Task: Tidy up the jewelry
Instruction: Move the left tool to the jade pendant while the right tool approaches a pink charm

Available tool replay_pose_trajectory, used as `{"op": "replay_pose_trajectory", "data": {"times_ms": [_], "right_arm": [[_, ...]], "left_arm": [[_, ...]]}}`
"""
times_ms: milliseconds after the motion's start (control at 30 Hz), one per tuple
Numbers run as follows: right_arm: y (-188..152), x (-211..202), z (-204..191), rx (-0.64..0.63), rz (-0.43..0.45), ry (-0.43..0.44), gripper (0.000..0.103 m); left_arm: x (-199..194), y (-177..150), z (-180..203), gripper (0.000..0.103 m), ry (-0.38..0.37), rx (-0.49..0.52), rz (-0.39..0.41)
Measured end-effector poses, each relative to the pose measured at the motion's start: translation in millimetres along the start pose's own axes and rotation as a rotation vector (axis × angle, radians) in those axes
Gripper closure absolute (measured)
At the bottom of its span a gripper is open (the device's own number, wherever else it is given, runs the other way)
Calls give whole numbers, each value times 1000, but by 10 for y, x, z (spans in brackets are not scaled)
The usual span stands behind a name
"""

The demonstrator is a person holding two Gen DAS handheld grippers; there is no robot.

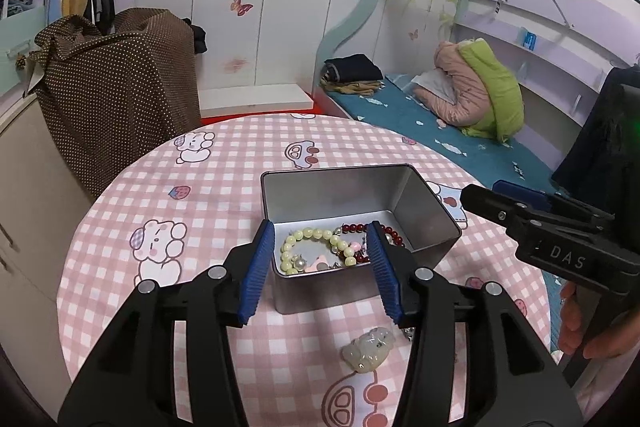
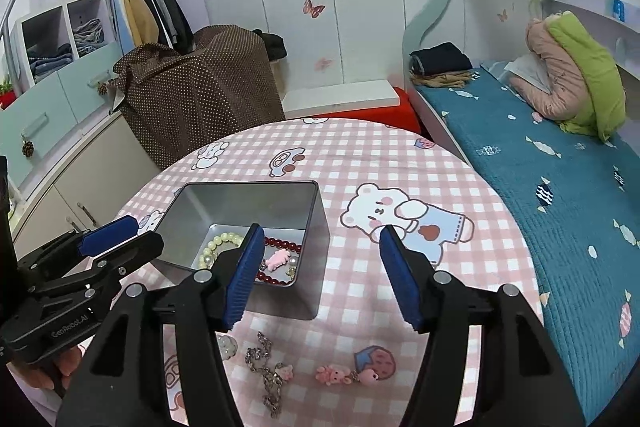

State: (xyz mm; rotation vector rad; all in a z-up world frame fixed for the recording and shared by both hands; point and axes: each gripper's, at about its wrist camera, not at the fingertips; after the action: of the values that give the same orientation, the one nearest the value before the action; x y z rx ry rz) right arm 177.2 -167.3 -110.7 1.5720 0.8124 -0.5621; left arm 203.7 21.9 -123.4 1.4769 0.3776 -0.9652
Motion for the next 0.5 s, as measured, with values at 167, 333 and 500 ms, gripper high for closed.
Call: {"op": "replay_pose_trajectory", "data": {"times_ms": [167, 333, 500], "right_arm": [[-17, -39, 39, 9, 2, -4, 42], [-49, -67, 106, 22, 4, -15, 36], [-107, -98, 233, 59, 0, -42, 22]], "left_arm": [[-47, -27, 32, 49, 2, -1, 6], [-63, -32, 57, 42, 1, 3, 5], [-96, -82, 94, 30, -2, 8, 2]]}}
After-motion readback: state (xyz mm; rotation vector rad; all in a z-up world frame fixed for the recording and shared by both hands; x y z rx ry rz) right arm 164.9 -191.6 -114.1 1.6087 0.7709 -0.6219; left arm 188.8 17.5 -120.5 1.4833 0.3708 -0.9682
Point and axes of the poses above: each gripper's, at about its wrist camera, not at the fingertips, and x roughly the way its jaws point, z to its right, y to its top, and after that the axes turned 12 degrees about -z, right-handed
